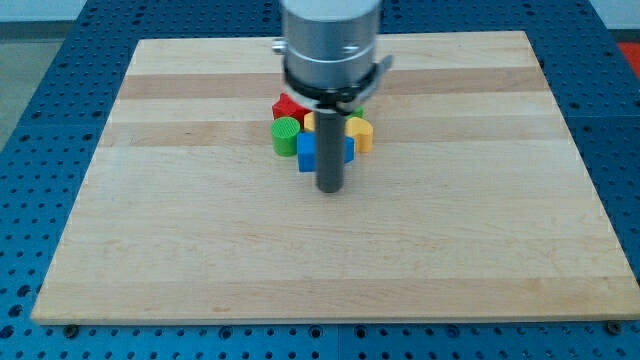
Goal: Push the group of blocks right a bit
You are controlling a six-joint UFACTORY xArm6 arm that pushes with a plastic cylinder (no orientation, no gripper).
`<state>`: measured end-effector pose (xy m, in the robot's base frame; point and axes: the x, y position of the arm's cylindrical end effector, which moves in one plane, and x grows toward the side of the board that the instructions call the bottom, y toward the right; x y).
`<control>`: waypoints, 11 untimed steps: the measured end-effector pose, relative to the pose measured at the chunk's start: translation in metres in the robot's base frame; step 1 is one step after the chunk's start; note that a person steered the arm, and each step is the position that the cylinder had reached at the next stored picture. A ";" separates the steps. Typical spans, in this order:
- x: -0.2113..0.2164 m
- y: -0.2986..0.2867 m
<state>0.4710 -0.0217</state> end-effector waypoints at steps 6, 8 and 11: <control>-0.100 -0.042; -0.092 -0.012; -0.086 0.034</control>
